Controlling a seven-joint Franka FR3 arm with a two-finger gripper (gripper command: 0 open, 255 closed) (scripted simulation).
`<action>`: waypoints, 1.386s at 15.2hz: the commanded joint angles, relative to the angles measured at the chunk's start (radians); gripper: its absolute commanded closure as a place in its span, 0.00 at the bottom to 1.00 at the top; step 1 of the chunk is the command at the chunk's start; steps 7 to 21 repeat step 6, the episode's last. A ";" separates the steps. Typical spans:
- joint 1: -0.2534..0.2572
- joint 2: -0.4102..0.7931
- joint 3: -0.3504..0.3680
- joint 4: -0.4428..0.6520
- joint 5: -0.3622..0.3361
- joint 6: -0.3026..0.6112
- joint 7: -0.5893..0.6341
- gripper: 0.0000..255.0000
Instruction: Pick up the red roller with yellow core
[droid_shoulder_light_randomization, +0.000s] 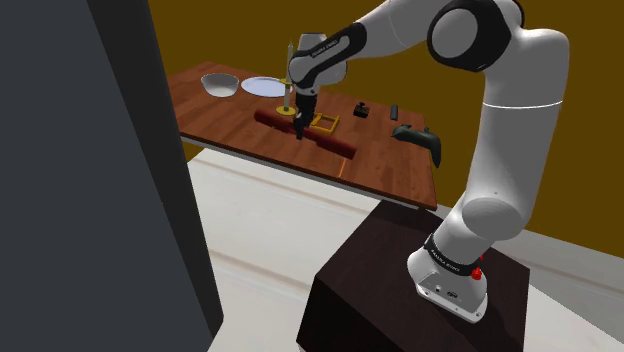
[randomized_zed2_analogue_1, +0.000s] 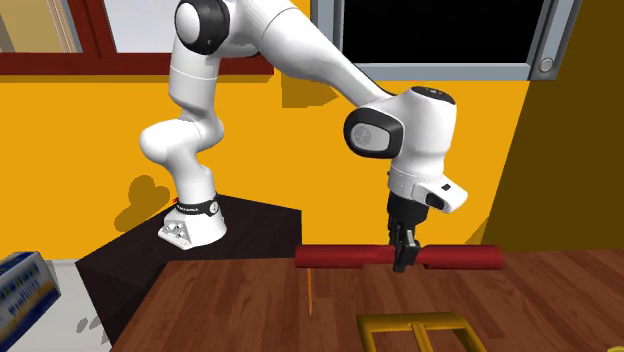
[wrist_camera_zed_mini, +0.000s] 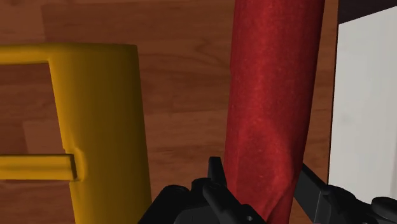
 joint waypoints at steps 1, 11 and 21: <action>0.000 -0.017 -0.002 0.006 -0.003 -0.022 0.002 1.00; 0.001 -0.038 -0.003 0.020 -0.007 -0.057 0.005 1.00; 0.001 -0.038 -0.003 0.020 -0.007 -0.057 0.005 1.00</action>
